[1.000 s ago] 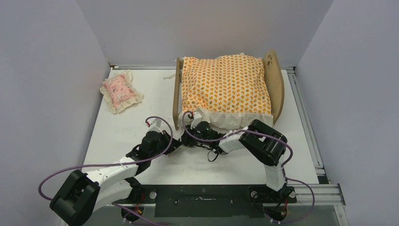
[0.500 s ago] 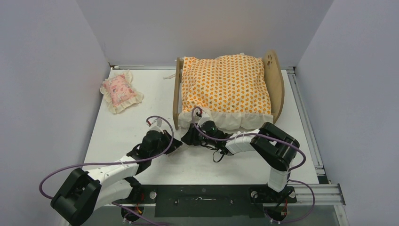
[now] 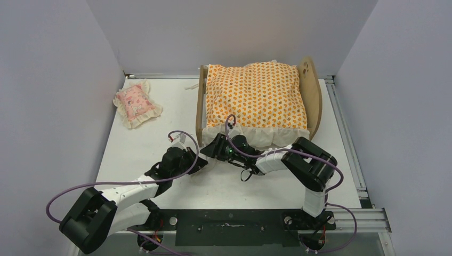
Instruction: Set up the pet bed
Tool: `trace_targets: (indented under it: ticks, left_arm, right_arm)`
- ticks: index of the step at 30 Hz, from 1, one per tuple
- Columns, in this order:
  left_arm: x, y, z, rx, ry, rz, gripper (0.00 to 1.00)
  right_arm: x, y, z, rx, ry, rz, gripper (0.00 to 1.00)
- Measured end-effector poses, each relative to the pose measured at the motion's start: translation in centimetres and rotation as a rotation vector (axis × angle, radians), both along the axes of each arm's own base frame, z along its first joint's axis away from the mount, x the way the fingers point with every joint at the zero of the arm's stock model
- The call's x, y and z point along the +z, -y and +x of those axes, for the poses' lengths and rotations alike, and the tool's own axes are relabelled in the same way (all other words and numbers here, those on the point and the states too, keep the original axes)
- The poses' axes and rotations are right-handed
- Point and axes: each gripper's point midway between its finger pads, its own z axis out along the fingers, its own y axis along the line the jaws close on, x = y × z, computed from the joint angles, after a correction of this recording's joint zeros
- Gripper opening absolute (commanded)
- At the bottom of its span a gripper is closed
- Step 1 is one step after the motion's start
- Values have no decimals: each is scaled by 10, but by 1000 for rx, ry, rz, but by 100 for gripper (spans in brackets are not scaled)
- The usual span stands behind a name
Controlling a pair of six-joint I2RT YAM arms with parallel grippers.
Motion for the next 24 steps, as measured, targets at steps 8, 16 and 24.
trace_targets:
  ticks: [8,16,24]
  left_arm:
    - [4,1,0,-23,28,6,0]
    - [13,8,0,-66,58,-11,0]
    - [20,7,-2,-89,80,4,32]
  right_arm:
    - [3,-8,6,-6,-15,10,45]
    - [3,-16,10,4,-12,15,22]
    - [5,-16,10,8,-13,28,5]
